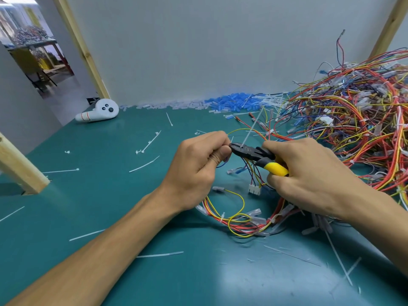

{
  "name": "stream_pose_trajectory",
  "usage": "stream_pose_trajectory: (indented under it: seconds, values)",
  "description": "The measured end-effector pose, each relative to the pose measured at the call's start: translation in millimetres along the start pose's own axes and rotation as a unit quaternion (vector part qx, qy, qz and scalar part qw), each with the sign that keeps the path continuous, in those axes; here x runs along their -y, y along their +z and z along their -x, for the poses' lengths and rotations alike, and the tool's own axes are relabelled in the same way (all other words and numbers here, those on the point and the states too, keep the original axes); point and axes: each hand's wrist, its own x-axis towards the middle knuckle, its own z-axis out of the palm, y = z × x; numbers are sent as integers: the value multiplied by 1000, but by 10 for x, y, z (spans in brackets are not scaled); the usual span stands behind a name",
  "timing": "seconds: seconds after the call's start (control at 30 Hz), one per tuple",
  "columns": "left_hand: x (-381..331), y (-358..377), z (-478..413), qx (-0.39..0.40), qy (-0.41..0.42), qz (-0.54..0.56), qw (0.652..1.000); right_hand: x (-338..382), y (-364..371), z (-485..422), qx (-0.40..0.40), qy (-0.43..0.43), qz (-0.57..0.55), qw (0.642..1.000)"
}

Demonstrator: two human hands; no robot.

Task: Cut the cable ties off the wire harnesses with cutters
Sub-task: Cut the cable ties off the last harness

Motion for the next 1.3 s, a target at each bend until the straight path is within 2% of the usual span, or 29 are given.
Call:
stream_pose_trajectory:
  seconds: [0.1, 0.5, 1.3]
  values:
    - [0, 6, 4, 4, -3, 6, 1000, 17, -8, 1, 6, 11, -34, 999]
    - [-26, -8, 0, -7, 0, 11, 1000, 9, 16, 1, -22, -15, 2, 1000]
    - [-36, -12, -4, -11, 3, 43, 999, -6, 77, -23, -47, -7, -16, 999]
